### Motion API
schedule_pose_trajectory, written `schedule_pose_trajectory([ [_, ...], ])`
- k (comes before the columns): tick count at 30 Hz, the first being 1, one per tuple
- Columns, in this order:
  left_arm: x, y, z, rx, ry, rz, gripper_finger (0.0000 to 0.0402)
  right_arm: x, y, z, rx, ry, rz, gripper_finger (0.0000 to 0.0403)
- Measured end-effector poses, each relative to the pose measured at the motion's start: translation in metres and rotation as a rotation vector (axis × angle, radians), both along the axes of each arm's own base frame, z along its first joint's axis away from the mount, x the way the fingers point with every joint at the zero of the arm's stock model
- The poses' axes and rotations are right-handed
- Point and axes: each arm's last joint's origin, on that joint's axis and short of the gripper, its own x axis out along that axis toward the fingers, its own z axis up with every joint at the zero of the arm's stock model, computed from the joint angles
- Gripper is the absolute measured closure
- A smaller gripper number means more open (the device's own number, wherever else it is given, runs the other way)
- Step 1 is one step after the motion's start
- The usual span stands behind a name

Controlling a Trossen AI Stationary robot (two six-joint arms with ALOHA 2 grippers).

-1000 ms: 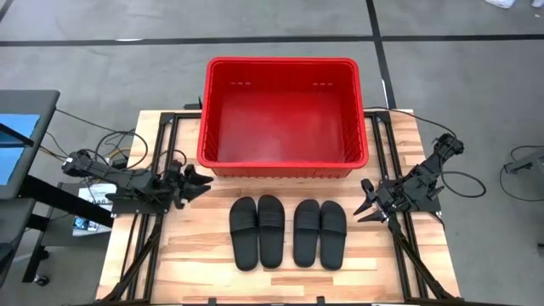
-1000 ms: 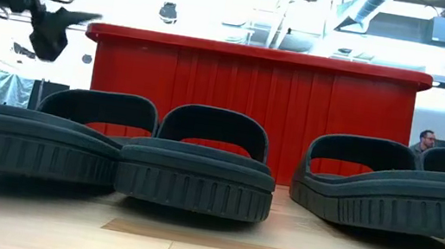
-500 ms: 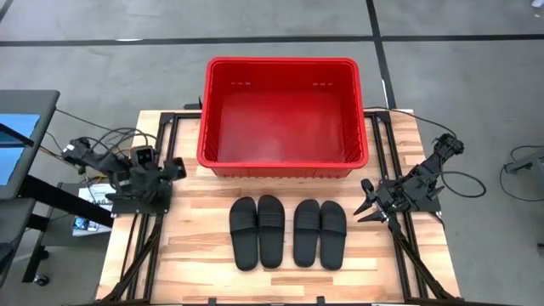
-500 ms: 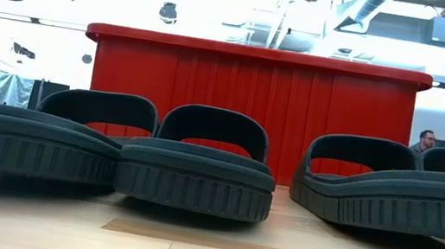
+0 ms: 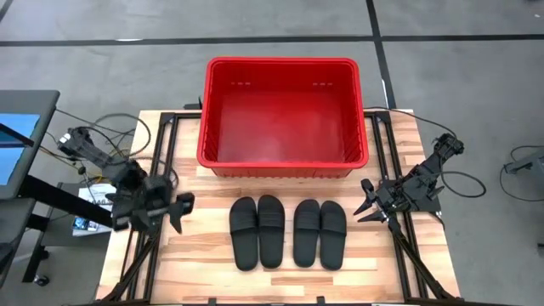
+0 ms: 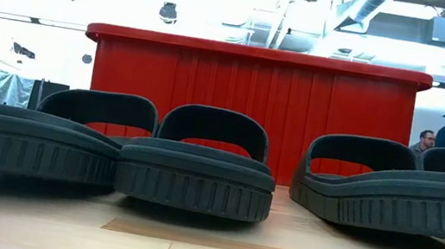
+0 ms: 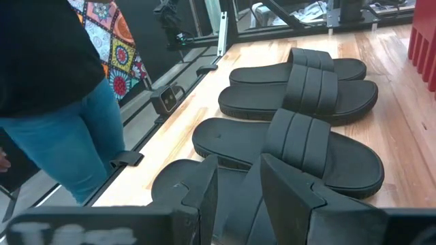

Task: Pick and place slides into bin
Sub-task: Put the black slide into the red container

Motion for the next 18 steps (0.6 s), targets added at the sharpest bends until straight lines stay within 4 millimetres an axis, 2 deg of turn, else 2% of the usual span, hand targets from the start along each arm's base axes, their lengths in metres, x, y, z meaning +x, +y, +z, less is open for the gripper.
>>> schedule_pose_trajectory([
  [4, 0.0, -0.007, 0.01, 0.263, 0.251, 0.097, 0.0178, 0.0, 0.0, 0.0, 0.0, 0.0, 0.0, 0.03],
  [7, -0.004, -0.008, 0.021, 0.428, 0.365, 0.235, 0.0178, 0.0, 0.0, 0.0, 0.0, 0.0, 0.0, 0.03],
  [12, -0.005, -0.014, 0.037, 0.597, 0.449, 0.43, 0.0178, 0.0, 0.0, 0.0, 0.0, 0.0, 0.0, 0.03],
  [18, 0.01, -0.038, 0.03, 0.761, 0.491, 0.572, 0.0178, 0.0, 0.0, 0.0, 0.0, 0.0, 0.0, 0.03],
])
